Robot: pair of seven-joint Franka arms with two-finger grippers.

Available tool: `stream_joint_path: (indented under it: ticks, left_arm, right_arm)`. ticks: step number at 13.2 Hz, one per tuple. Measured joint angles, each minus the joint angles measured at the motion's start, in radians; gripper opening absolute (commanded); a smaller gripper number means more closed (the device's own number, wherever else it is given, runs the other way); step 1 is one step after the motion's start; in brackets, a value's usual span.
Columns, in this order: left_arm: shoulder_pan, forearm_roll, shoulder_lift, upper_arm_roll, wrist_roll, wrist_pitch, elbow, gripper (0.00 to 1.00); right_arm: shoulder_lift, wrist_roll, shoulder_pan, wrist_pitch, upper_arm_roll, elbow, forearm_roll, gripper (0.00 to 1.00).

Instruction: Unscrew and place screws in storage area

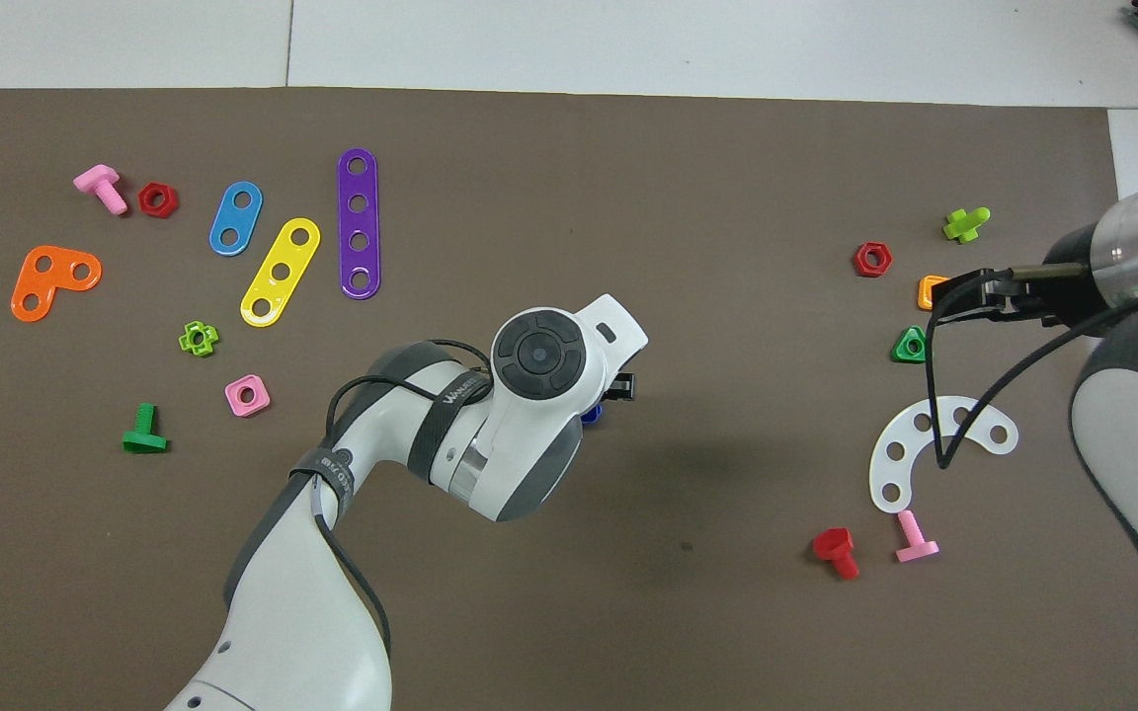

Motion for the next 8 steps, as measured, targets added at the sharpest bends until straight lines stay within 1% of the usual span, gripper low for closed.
stream_joint_path:
  ticks: [1,2,3,4,5,6,8]
  left_arm:
    - [-0.007,0.0,-0.002,0.0,0.0,-0.01,-0.001,0.52]
    - [-0.013,0.0,-0.003,0.0,0.0,-0.018,-0.002,0.46]
    - [-0.017,0.0,-0.003,0.0,0.001,-0.026,-0.002,0.44]
    - [-0.022,0.0,-0.005,0.0,0.001,-0.036,-0.002,0.29]
    - [-0.026,0.0,-0.007,0.001,0.001,-0.041,-0.003,0.08]
    - [-0.028,0.0,-0.01,0.001,0.001,-0.047,-0.003,0.0]
    - [-0.028,0.0,-0.012,0.003,0.001,-0.056,-0.001,0.0]
  right_arm:
    - [0.0,0.0,0.0,0.0,0.0,0.0,0.0,1.0]
    - [0.0,0.0,0.0,0.0,0.0,0.0,0.0,1.0]
    - [0.0,0.0,0.0,0.0,0.0,0.0,0.0,1.0]
    - [0.0,0.0,0.0,0.0,0.0,0.0,0.0,1.0]
    - [0.0,0.0,0.0,0.0,0.0,0.0,0.0,1.0]
    - [0.0,0.0,0.0,0.0,0.0,0.0,0.0,1.0]
    - [0.0,0.0,0.0,0.0,0.0,0.0,0.0,1.0]
